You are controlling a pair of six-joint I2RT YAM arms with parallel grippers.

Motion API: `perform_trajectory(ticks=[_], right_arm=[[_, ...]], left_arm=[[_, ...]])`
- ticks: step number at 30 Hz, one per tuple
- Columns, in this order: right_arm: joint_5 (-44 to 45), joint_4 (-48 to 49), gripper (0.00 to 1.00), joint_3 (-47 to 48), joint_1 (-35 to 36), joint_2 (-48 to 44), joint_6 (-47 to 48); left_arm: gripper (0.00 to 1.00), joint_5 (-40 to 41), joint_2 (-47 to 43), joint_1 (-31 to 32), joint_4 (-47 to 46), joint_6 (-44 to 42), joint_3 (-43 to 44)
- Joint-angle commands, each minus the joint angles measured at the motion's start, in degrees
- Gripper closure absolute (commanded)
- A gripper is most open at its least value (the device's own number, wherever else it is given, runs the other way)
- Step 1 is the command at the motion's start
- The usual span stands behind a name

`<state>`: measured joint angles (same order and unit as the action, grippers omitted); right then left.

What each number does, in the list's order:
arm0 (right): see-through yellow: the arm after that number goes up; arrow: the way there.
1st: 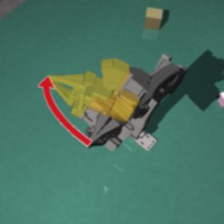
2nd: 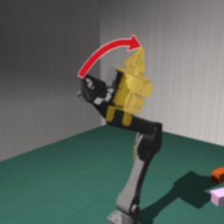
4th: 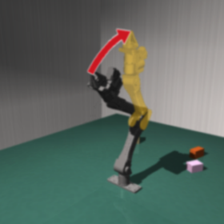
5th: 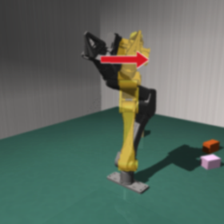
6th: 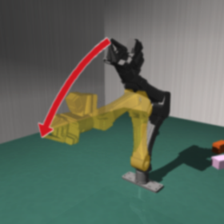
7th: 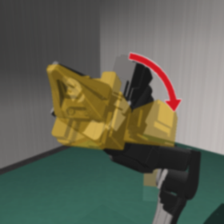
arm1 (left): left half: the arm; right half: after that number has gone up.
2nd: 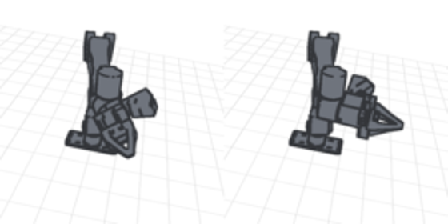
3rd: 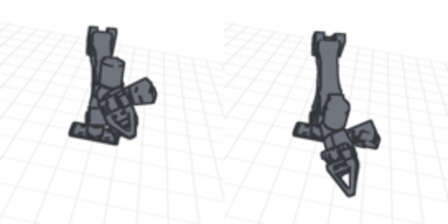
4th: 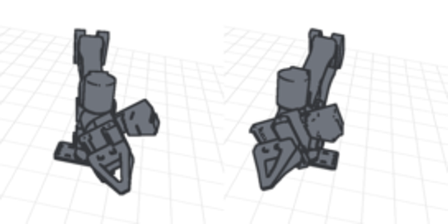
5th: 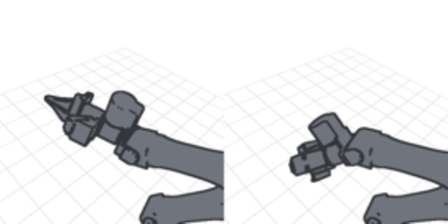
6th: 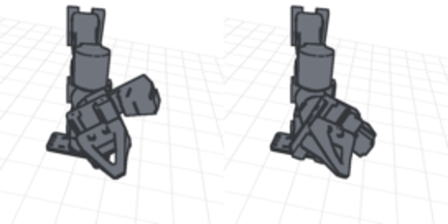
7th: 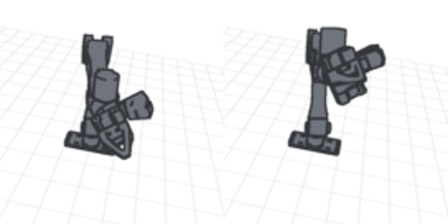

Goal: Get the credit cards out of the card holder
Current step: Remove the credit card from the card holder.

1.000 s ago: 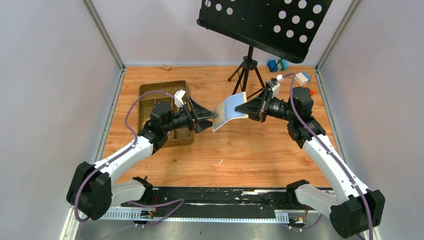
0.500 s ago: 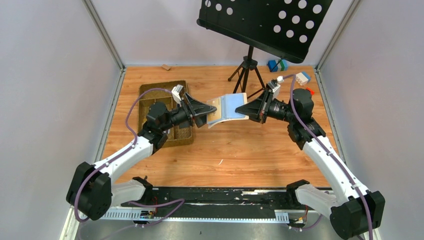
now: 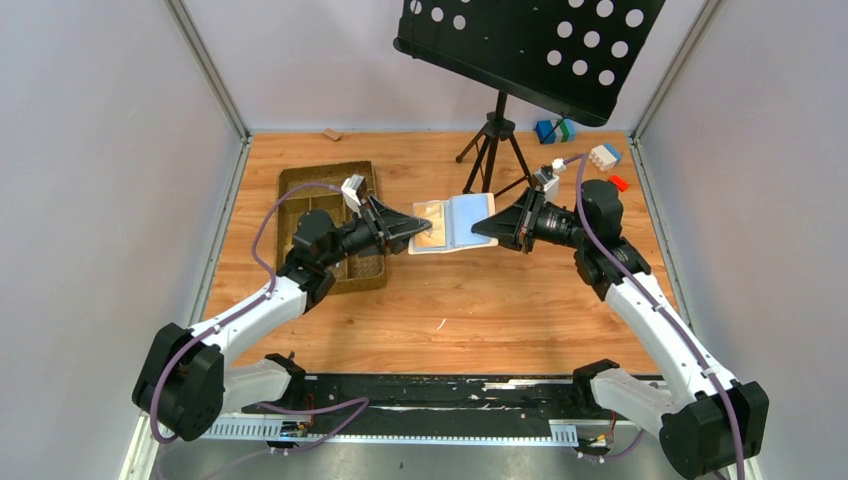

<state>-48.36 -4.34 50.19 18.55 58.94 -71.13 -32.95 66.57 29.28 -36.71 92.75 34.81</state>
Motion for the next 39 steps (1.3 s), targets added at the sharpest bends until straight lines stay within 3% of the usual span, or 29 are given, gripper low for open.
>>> perform_trajectory(ticks=[1,10,12,15,17,22,26,29,36,39], right_arm=[[-1.17,-3.92,1.0,3.22,0.35,1.19,4.56],[-0.3,-8.4,0.96,4.94,0.31,1.6,9.73],[0.43,-9.9,0.87,5.35,0.25,1.17,10.93],[2.25,-15.58,0.57,7.79,-0.11,0.92,14.75],[4.37,-21.05,0.44,10.96,-0.38,1.31,19.42],[12.52,-37.92,0.29,21.84,-0.53,4.49,31.35],[17.28,-43.02,0.27,25.85,-0.56,5.18,35.14],[17.31,-42.8,0.33,26.74,-0.53,5.52,34.21],[20.91,-46.29,0.37,32.37,-0.53,7.55,35.01],[24.09,-48.82,0.33,34.98,-0.57,8.42,35.82]], left_arm=[[0.72,-0.05,-1.3,0.34,-3.87,-0.33,0.91],[0.95,-2.89,0.74,0.34,-1.08,-3.15,2.78],[0.97,-3.31,0.66,0.34,0.07,-3.69,3.04],[1.0,-3.39,0.07,0.3,4.31,-6.73,3.59],[1.0,-3.44,-0.25,0.34,7.94,-9.46,4.41],[1.0,-3.36,-0.12,0.34,17.87,-16.3,7.7],[1.0,-2.65,0.06,0.34,27.94,-22.31,12.35],[1.0,-1.55,0.16,0.34,32.88,-25.57,14.27],[1.0,0.08,1.05,0.34,35.58,-25.58,14.28],[1.0,0.86,1.12,0.34,37.14,-26.0,14.65]])
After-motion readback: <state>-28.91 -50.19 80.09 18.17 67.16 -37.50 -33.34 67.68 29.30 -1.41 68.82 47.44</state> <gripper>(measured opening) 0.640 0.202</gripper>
